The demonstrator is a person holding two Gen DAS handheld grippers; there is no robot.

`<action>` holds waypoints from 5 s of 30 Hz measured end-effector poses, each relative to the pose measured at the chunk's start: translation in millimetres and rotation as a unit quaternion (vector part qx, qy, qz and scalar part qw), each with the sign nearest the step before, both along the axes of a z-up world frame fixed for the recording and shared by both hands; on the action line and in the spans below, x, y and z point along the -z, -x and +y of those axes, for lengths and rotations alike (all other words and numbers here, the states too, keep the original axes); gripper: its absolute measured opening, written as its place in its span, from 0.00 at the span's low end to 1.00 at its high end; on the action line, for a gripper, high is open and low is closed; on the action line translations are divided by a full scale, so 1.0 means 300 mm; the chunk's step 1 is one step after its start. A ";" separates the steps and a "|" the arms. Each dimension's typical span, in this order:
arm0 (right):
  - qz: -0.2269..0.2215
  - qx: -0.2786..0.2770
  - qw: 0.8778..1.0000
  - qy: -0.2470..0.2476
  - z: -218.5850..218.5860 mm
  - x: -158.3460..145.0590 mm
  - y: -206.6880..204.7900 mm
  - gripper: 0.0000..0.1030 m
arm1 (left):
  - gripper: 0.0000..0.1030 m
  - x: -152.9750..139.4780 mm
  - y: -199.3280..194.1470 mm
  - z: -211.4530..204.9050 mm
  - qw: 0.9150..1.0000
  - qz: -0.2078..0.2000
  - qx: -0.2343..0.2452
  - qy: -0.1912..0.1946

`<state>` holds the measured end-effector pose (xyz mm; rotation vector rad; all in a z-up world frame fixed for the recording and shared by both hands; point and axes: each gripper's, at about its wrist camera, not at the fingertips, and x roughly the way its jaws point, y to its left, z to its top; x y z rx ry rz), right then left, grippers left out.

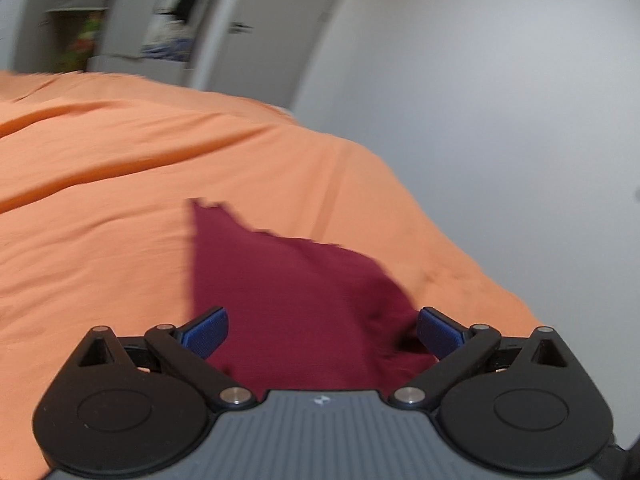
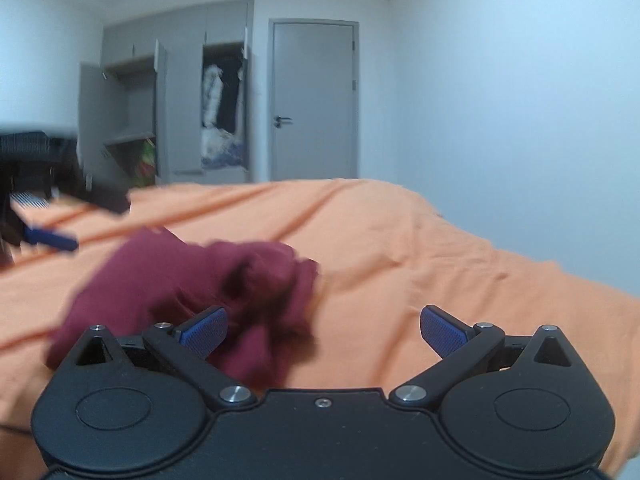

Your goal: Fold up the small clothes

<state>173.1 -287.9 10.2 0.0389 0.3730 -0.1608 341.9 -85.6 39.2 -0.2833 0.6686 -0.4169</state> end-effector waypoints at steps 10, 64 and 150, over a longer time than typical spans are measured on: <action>0.019 -0.099 0.974 -0.202 0.054 -0.016 -0.113 0.85 | 0.99 0.143 -0.015 0.178 0.991 0.074 -0.112 -0.015; 0.062 -0.026 0.980 -0.188 -0.229 0.076 -0.444 0.06 | 1.00 0.213 -0.239 0.062 0.995 0.069 -0.065 -0.034; 0.025 -0.010 0.989 -0.142 -0.084 0.233 -0.237 1.00 | 1.00 0.261 -0.078 0.055 0.997 0.046 -0.036 -0.044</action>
